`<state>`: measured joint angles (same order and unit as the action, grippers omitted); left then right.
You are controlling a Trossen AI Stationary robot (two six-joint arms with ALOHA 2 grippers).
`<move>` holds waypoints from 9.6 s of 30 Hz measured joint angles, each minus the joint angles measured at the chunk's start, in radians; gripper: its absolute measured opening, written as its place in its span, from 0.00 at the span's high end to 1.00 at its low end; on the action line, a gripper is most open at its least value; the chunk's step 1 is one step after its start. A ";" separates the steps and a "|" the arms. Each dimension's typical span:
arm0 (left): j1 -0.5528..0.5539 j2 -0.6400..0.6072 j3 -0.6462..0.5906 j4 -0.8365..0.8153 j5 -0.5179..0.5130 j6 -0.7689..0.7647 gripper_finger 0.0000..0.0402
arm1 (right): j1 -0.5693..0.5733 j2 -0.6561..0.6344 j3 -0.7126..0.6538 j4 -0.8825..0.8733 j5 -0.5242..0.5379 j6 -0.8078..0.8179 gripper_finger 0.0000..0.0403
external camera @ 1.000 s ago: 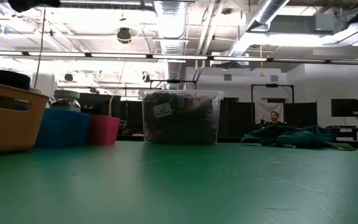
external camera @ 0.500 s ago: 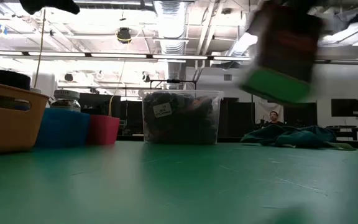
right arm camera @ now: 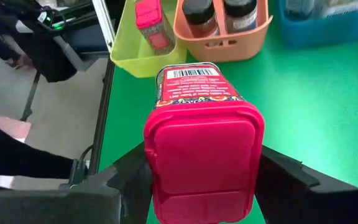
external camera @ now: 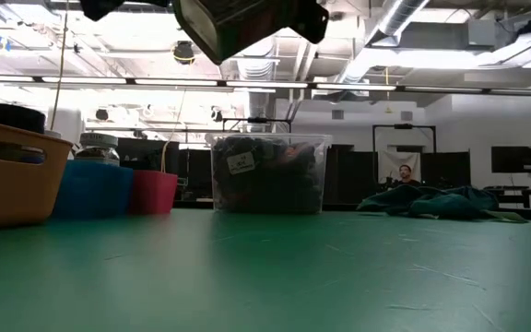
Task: Sort spices by type
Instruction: Put the red seasoning can into the yellow bin
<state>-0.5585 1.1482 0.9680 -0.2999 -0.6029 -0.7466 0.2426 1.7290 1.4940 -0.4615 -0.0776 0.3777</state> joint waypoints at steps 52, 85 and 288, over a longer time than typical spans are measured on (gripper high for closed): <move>0.152 0.063 0.001 0.072 0.315 0.174 0.19 | -0.041 0.363 0.642 -0.470 -0.026 -0.152 0.37; 0.151 0.064 0.001 -0.022 0.342 0.194 0.57 | -0.042 0.364 0.642 -0.438 -0.020 -0.127 0.37; -0.323 0.328 0.074 -0.358 0.467 -0.244 0.15 | 0.149 0.345 0.642 -0.415 0.284 0.398 0.25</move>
<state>-0.8813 1.4761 1.0420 -0.6576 -0.1358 -0.9904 0.3912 2.0743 2.1357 -0.8769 0.2062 0.7757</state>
